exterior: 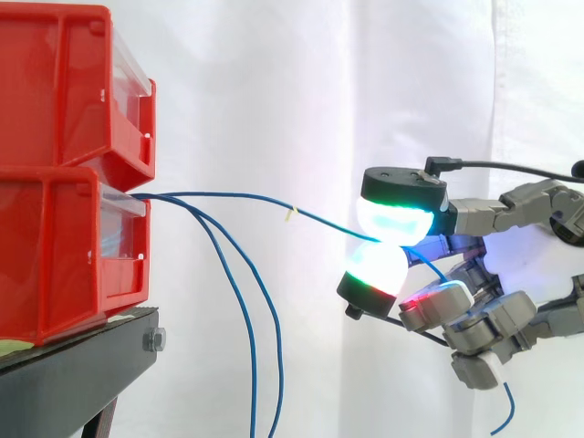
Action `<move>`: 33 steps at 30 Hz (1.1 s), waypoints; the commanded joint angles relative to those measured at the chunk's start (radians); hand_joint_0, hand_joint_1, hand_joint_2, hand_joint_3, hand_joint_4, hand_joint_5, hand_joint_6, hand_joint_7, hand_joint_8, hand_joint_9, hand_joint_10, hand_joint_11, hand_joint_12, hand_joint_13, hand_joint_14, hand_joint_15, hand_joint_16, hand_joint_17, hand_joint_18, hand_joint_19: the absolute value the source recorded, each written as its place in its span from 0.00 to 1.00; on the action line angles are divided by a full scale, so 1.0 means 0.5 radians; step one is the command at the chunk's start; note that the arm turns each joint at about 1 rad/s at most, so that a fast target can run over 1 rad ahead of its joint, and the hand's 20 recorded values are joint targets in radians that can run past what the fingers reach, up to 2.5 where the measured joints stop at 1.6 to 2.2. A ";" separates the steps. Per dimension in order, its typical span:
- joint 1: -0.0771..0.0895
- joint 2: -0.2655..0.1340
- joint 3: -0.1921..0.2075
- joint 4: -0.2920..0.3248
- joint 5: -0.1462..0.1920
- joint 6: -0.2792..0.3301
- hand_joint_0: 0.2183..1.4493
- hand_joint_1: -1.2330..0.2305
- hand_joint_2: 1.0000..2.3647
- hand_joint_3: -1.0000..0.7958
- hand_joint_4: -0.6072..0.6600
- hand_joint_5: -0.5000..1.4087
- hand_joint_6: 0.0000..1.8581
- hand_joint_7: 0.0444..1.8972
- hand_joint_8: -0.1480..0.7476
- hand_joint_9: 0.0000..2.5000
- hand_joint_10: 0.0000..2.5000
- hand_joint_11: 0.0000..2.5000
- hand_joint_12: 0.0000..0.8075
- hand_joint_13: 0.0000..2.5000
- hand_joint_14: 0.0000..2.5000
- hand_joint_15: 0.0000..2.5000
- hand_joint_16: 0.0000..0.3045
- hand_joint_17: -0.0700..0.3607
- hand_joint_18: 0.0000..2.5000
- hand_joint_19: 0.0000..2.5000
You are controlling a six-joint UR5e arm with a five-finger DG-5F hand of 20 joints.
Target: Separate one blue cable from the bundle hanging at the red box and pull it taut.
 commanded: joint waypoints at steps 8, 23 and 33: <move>0.005 0.000 -0.029 0.055 0.002 -0.079 0.44 0.32 0.01 0.37 0.23 0.15 0.51 0.68 0.36 0.40 0.10 0.67 0.38 0.32 0.51 0.57 0.13 0.37 0.31 0.50; 0.005 0.000 -0.029 0.055 0.005 -0.088 0.44 0.32 0.01 0.37 0.24 0.16 0.51 0.68 0.36 0.40 0.10 0.67 0.38 0.32 0.49 0.56 0.13 0.37 0.31 0.51; 0.005 0.000 -0.029 0.055 0.005 -0.088 0.44 0.32 0.01 0.38 0.24 0.16 0.51 0.68 0.36 0.40 0.10 0.67 0.38 0.33 0.47 0.57 0.13 0.37 0.31 0.51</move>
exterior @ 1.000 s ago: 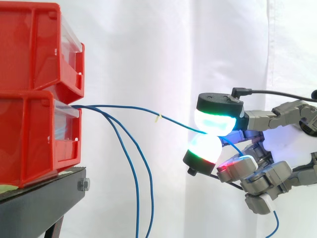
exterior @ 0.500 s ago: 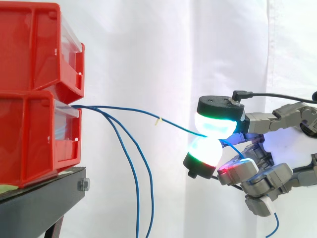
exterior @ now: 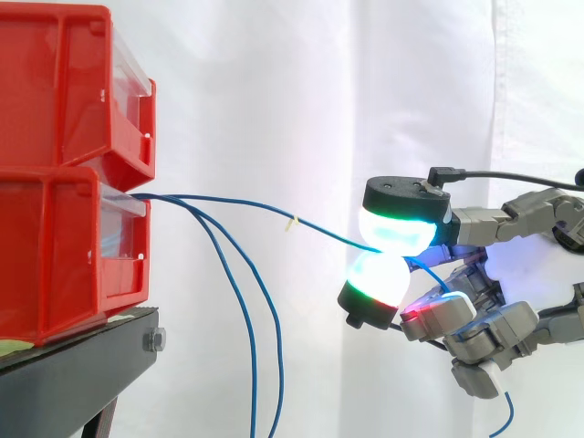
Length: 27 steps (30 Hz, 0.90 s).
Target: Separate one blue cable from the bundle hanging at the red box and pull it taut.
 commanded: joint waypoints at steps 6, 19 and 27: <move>0.000 0.000 0.000 0.000 0.000 0.000 0.44 0.32 0.01 0.37 0.24 0.16 0.51 0.68 0.37 0.40 0.10 0.66 0.38 0.33 0.47 0.57 0.13 0.37 0.31 0.50; 0.000 0.000 0.000 0.000 0.000 0.000 0.44 0.32 0.01 0.37 0.24 0.16 0.51 0.68 0.36 0.40 0.11 0.66 0.38 0.34 0.45 0.57 0.13 0.37 0.31 0.51; 0.000 0.000 0.000 0.000 0.000 0.000 0.44 0.32 0.01 0.38 0.24 0.16 0.51 0.68 0.36 0.39 0.11 0.66 0.38 0.34 0.44 0.58 0.13 0.37 0.31 0.50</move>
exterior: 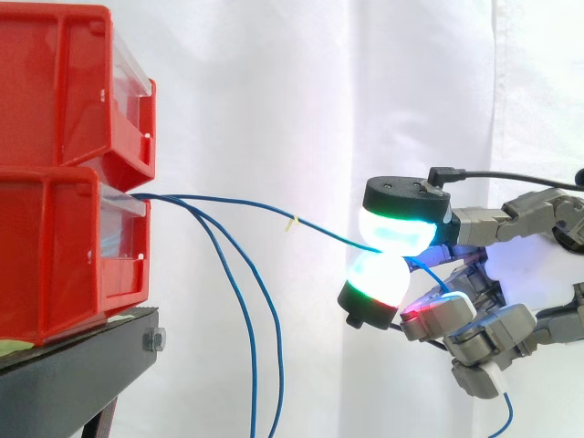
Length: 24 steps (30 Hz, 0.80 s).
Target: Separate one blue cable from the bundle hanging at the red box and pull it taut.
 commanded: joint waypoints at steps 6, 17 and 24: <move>0.000 0.000 0.000 0.000 0.000 0.000 0.44 0.32 0.01 0.37 0.24 0.16 0.51 0.68 0.36 0.39 0.11 0.67 0.37 0.34 0.44 0.58 0.13 0.37 0.31 0.50; 0.000 0.000 0.000 0.000 0.000 0.000 0.44 0.31 0.01 0.37 0.25 0.16 0.51 0.68 0.36 0.39 0.11 0.66 0.38 0.34 0.44 0.58 0.13 0.37 0.31 0.50; 0.000 0.000 0.000 0.000 0.000 0.000 0.44 0.31 0.01 0.37 0.25 0.16 0.51 0.68 0.37 0.39 0.11 0.66 0.38 0.34 0.44 0.58 0.13 0.37 0.31 0.50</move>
